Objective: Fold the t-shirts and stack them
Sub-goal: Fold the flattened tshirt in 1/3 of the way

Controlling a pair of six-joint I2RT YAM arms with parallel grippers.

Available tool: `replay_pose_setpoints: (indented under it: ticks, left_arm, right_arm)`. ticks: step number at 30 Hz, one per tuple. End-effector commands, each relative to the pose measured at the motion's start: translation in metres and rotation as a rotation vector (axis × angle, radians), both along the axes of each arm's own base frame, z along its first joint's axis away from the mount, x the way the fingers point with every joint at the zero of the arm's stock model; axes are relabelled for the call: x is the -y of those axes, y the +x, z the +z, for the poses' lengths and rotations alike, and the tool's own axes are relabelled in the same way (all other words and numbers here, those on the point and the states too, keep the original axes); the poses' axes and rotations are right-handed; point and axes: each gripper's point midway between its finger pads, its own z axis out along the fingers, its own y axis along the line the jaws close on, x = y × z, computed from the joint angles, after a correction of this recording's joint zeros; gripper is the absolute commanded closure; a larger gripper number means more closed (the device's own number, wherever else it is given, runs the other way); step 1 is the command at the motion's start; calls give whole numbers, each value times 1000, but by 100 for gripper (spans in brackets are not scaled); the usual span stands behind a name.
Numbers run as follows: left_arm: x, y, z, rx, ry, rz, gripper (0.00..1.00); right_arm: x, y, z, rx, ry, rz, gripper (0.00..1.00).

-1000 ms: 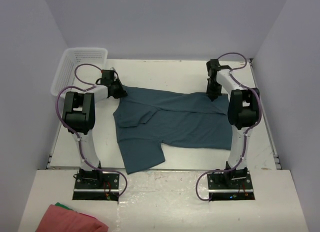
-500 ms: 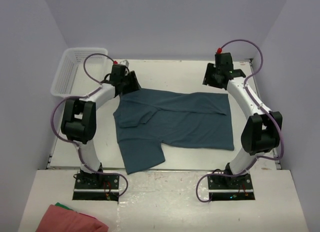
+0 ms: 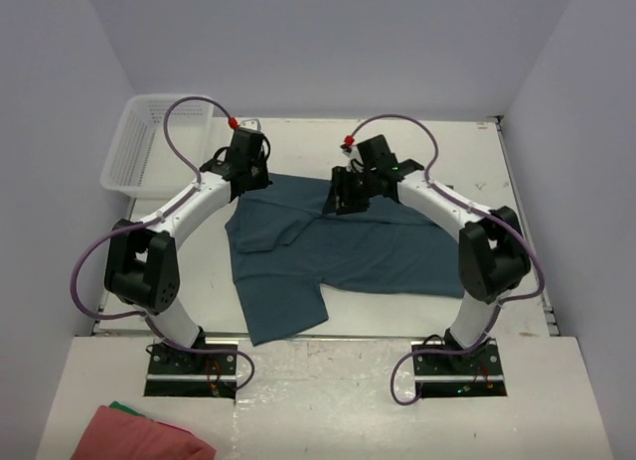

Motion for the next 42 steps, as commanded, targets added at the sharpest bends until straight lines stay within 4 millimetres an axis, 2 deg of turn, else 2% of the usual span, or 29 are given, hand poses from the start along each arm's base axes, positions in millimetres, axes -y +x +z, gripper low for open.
replay_pose_setpoints:
  ticks: [1, 2, 4, 5, 6, 8, 11, 18, 23, 26, 28, 29, 30, 35, 39, 42]
  left_arm:
    - [-27, -3, -18, -55, 132, 72, 100]
    - [-26, -1, -19, -56, 132, 70, 99]
    - [-26, 7, -25, -64, 125, 75, 98]
    - [-24, 9, -28, -71, 111, 69, 98]
    - [-25, 14, -38, -88, 103, 74, 98]
    - [-21, 21, -42, -91, 60, 61, 98]
    - [-25, 25, -54, -110, 26, 61, 98]
    - [-33, 36, -69, -121, -28, 56, 97]
    - [-34, 41, -78, -128, -59, 41, 96]
    - [-35, 40, -92, -151, -83, 35, 95]
    - [-28, 35, -105, -185, -138, 1, 95]
    - [-29, 39, -107, -175, -166, 1, 95]
    - [-24, 34, -117, -205, -197, -21, 95]
    - [-26, 32, -145, -254, -269, -33, 95]
    - [-23, 27, -157, -279, -366, -55, 95]
    - [-23, 27, -159, -268, -411, -61, 94]
  right_arm:
    - [-65, -1, -8, -9, 21, 114, 52]
    - [-79, 7, 1, 13, 33, 125, 53]
    - [-101, 3, -7, -18, 46, 159, 55]
    - [-112, 8, -17, -32, 46, 163, 57]
    - [-121, 3, -22, -48, 39, 181, 60]
    - [-131, 2, -39, -63, -3, 186, 63]
    - [-137, 3, -53, -51, -51, 195, 64]
    - [-135, -4, -79, -39, -174, 240, 60]
    - [-134, -12, -87, -36, -212, 248, 59]
    - [-131, -17, -93, -25, -254, 252, 59]
    - [-130, -19, -99, -38, -270, 260, 59]
    - [-129, -23, -101, -42, -283, 266, 59]
    - [-128, -25, -103, -39, -296, 273, 59]
    - [-123, -32, -113, -23, -390, 294, 59]
    - [-114, -33, -121, -1, -474, 289, 59]
    - [-108, -34, -129, -5, -519, 288, 59]
